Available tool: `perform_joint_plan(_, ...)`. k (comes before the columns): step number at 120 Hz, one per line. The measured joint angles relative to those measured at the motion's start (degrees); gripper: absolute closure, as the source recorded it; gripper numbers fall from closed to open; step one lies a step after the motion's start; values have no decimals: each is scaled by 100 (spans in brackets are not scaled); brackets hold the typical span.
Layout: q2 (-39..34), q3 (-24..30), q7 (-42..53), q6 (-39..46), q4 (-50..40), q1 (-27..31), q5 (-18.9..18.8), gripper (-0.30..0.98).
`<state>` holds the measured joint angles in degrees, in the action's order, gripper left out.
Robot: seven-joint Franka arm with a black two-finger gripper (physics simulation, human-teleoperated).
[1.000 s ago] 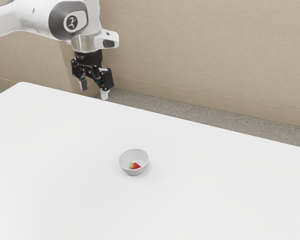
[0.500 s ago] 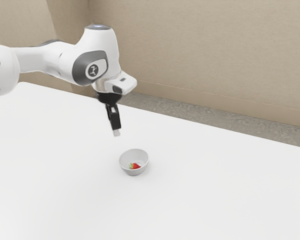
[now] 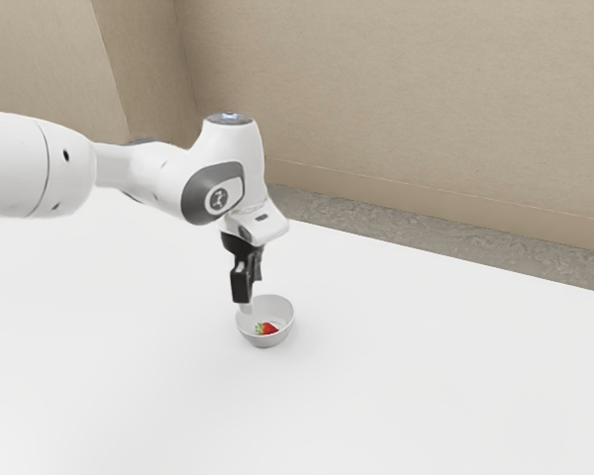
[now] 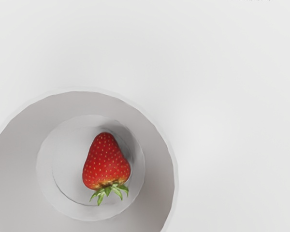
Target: Take strawberry from the bowl
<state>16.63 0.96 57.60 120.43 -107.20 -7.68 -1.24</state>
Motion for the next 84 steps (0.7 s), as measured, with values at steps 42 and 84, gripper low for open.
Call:
perform_joint_plan(42,434,1,263,213,90,26,141,1)
perform_joint_plan(84,456,-9,363,281,141,134,120,42)
